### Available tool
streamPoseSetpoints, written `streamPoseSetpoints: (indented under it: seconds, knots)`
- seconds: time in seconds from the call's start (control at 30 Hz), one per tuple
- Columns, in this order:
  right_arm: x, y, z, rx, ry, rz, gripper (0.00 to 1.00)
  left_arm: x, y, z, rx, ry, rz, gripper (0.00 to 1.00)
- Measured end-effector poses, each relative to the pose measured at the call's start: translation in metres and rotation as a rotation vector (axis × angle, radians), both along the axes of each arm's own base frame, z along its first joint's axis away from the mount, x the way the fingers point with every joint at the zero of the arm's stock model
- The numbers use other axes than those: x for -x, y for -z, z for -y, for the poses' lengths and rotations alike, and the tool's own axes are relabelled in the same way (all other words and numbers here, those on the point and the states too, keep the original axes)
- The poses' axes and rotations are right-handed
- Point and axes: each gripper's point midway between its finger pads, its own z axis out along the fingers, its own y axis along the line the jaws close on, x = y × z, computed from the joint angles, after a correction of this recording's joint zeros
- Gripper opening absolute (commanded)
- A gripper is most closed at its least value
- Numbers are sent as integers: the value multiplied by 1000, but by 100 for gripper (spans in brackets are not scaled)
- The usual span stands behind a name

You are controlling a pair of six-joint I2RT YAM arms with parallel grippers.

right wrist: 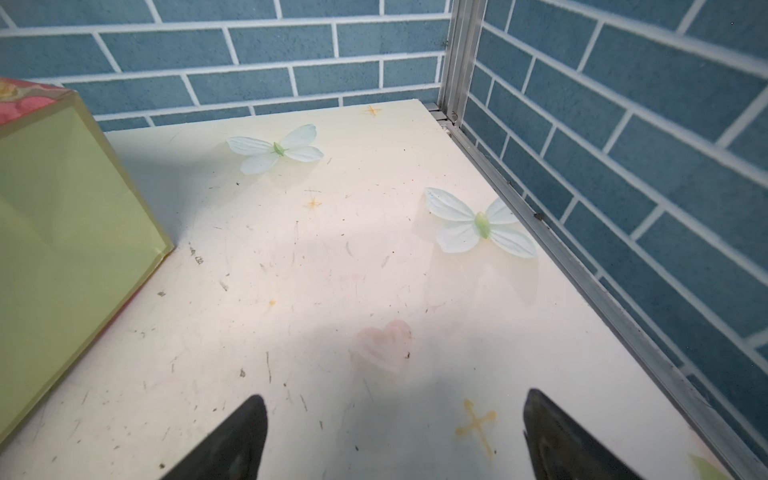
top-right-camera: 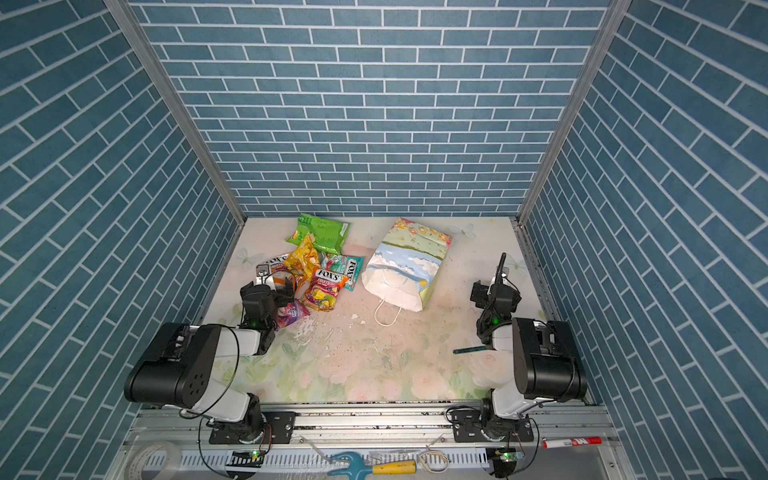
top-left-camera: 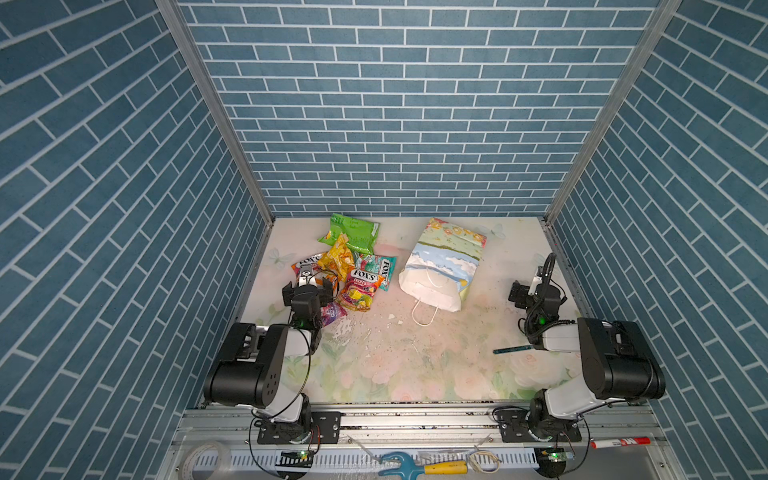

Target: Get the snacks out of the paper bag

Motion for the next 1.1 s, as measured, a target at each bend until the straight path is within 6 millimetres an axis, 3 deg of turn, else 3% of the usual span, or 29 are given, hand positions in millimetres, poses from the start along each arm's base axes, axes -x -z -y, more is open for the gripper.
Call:
streamPoseSetpoints:
  seconds: [0.17, 1.1]
  knots:
    - [-1, -2, 1, 1, 7, 10, 99, 0, 0, 0, 0, 0, 0, 100]
    - [0, -3, 2, 3, 9, 19, 99, 0, 0, 0, 0, 0, 0, 99]
